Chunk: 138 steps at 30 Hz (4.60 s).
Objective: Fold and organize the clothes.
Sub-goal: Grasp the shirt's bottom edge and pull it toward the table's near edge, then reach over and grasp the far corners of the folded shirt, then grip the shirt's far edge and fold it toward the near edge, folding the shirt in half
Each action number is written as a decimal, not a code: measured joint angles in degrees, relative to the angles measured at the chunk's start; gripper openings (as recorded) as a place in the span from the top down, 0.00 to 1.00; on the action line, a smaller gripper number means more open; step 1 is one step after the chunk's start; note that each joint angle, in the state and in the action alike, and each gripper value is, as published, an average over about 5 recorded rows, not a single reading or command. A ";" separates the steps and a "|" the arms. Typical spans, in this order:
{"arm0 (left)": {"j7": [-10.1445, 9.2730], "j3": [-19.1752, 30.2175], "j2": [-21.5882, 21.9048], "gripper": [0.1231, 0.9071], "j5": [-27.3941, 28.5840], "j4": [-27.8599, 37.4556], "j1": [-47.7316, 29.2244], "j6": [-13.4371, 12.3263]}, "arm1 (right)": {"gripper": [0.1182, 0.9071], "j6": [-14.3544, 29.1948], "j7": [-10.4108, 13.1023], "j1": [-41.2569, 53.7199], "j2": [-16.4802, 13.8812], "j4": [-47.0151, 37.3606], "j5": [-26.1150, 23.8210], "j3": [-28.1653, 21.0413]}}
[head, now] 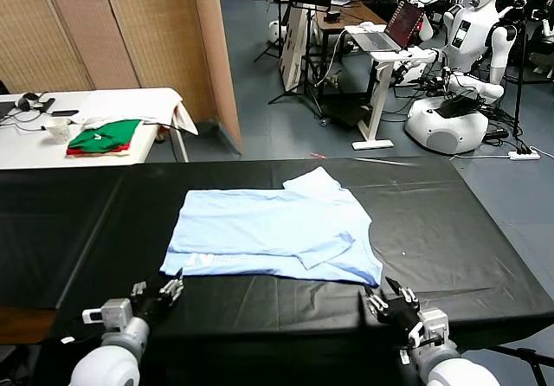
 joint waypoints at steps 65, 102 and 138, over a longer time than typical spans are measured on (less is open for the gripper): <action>-1.47 -2.44 9.42 0.00 -25.79 1.38 -21.99 21.98 | 0.00 -11.78 6.27 39.23 -3.33 -14.08 19.54 -13.03; 7.51 14.69 3.83 0.16 -13.92 35.12 -49.12 21.91 | 0.11 -11.78 0.89 60.14 7.55 -46.73 13.49 -25.19; 7.17 14.43 4.81 0.97 -13.83 33.56 -47.85 21.90 | 0.96 -10.52 -0.82 57.62 7.81 -44.68 10.21 -23.23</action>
